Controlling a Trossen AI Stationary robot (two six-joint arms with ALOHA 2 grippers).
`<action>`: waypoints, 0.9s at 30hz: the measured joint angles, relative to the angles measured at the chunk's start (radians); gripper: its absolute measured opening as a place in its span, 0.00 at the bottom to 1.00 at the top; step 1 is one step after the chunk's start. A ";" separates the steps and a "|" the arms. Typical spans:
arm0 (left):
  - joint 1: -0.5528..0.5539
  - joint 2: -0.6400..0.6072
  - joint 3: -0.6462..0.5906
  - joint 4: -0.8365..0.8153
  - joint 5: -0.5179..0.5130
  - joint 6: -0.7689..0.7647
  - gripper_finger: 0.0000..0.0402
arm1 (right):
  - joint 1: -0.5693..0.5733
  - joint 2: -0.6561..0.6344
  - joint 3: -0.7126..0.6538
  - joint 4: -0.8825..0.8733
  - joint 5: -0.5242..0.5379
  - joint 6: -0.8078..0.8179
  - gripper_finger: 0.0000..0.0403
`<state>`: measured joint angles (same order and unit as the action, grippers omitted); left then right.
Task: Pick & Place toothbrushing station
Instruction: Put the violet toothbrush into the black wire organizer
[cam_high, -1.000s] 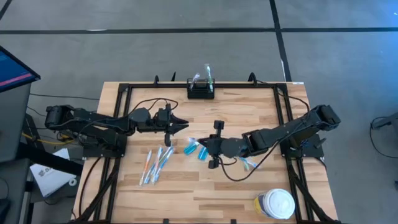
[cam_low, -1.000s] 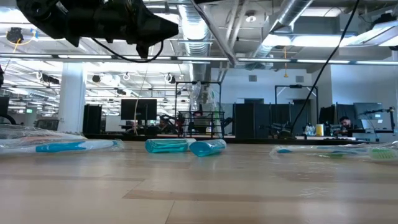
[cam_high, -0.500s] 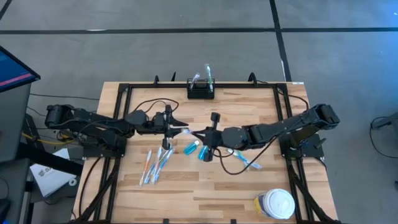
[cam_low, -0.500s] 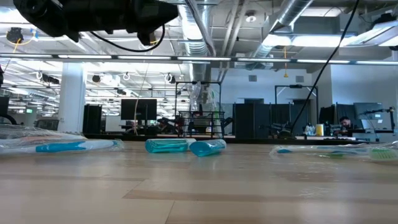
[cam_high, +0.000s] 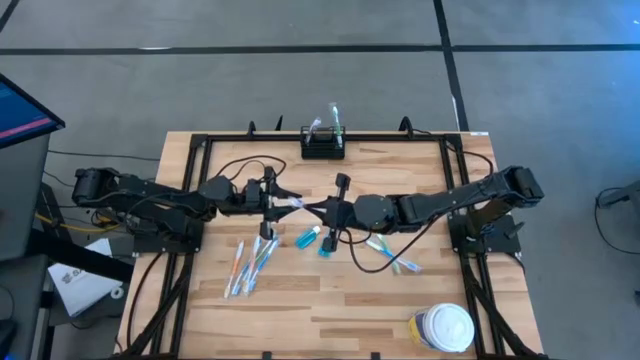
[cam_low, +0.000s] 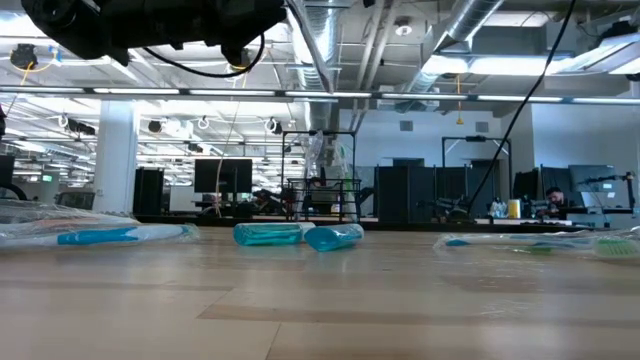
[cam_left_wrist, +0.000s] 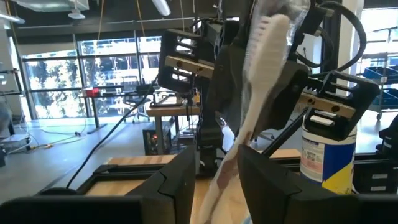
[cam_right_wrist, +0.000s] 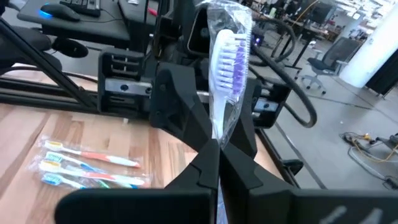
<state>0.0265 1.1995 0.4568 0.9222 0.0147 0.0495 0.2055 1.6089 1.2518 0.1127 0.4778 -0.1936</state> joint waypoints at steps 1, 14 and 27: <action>0.000 0.000 0.000 0.002 0.000 0.000 0.30 | -0.002 0.000 0.000 0.000 -0.001 0.000 0.00; 0.000 0.000 0.000 0.046 0.003 0.000 0.33 | -0.006 -0.001 0.000 -0.004 -0.002 0.003 0.00; 0.000 0.000 0.000 0.061 0.038 -0.001 0.34 | -0.025 0.051 -0.004 -0.001 -0.009 0.011 0.00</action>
<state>0.0261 1.1995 0.4568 0.9833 0.0525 0.0483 0.1802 1.6603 1.2480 0.1121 0.4685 -0.1829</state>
